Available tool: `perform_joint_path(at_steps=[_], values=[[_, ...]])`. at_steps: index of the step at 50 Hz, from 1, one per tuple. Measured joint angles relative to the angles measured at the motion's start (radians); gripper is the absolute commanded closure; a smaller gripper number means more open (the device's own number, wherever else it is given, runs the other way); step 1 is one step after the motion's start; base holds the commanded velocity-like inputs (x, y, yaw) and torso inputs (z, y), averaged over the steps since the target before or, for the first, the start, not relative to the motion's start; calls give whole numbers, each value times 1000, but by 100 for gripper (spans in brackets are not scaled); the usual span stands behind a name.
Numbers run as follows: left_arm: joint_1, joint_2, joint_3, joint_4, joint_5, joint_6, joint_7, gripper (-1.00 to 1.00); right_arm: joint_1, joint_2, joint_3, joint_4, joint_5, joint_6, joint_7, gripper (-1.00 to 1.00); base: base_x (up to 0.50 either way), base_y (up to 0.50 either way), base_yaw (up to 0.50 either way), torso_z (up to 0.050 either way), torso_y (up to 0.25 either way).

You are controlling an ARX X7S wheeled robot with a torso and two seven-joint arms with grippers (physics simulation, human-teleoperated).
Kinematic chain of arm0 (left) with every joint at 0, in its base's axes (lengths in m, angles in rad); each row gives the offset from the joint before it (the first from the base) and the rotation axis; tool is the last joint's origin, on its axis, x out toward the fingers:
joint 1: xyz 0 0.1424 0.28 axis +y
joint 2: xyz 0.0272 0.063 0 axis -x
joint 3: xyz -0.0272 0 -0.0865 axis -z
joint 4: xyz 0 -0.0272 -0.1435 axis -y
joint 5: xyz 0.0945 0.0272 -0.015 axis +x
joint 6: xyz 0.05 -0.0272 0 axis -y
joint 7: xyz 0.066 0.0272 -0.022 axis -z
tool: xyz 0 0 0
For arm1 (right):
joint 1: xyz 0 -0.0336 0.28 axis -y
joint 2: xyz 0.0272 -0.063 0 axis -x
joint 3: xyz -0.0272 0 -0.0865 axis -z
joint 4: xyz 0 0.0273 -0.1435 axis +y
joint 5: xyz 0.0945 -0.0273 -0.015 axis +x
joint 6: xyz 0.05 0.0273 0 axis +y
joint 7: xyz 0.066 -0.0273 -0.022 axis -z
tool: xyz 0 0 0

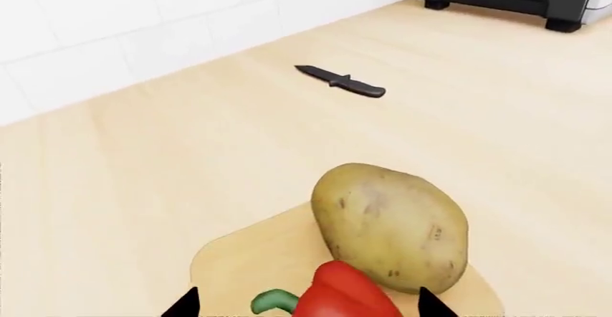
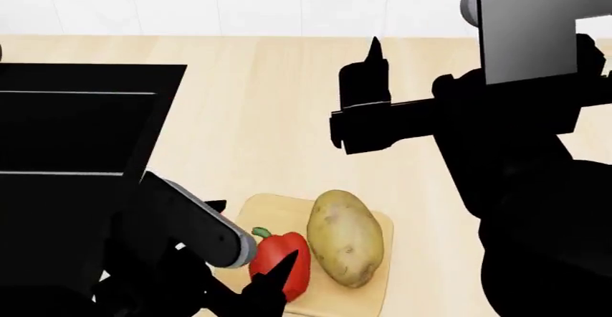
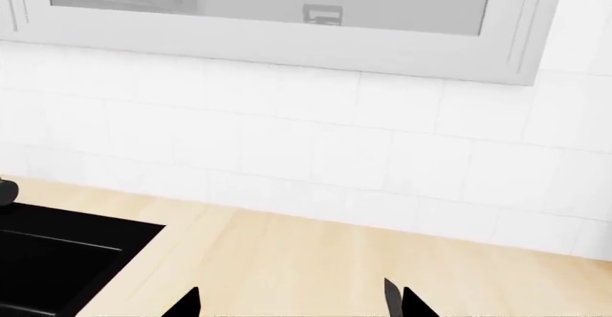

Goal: Pick the vegetables from the sink and place them on the cutting board.

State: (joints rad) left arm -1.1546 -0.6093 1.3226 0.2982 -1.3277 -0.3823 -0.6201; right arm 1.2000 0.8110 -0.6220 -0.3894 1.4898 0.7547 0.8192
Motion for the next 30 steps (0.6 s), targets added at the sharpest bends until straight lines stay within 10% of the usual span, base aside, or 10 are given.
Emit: perform_joint_path(at_steps=[30], values=[[-80,-136,-110,99,-95,22,-56,-100,-20,16,2,2,-13,-11,-8,-100,0,0,0,0,0]])
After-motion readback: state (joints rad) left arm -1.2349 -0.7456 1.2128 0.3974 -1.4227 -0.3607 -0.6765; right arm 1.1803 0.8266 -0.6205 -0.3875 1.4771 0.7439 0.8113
